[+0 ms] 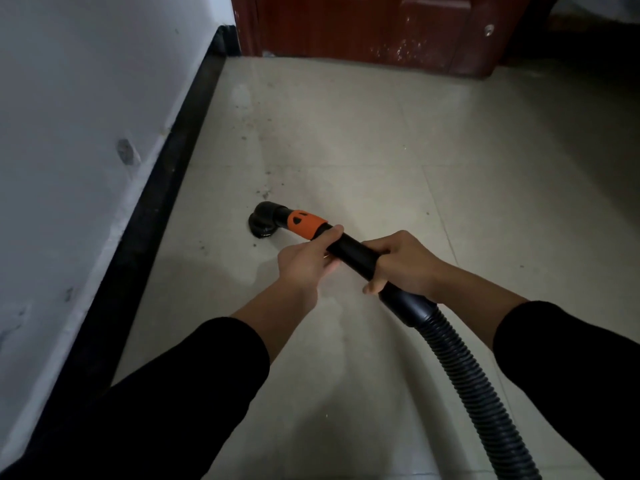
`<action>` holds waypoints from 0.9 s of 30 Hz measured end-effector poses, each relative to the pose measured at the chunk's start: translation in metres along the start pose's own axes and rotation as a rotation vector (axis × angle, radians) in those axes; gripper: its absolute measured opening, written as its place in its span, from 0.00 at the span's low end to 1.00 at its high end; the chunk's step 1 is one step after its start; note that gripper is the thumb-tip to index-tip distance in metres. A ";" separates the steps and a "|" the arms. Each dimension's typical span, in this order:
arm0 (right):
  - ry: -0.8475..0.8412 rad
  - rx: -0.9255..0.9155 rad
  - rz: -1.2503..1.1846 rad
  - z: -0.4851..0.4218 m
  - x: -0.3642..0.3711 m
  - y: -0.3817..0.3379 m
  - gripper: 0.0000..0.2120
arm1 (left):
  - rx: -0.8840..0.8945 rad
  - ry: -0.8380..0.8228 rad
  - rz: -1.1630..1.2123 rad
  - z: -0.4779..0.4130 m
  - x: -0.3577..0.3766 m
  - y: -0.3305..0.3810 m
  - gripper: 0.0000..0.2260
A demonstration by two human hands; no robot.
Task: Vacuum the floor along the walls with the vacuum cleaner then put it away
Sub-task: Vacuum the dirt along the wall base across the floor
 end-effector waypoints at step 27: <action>-0.134 -0.091 0.044 -0.011 0.049 -0.035 0.17 | 0.058 0.081 0.074 0.025 -0.060 0.021 0.07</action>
Point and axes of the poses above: each hand's wrist, its own z-axis away from the middle knuckle, its own x-axis out of the palm, y = z × x, the point moved 8 cm from there along -z, towards the middle knuckle, and after that the axes turned 5 degrees about -y, right-handed, at the moved point
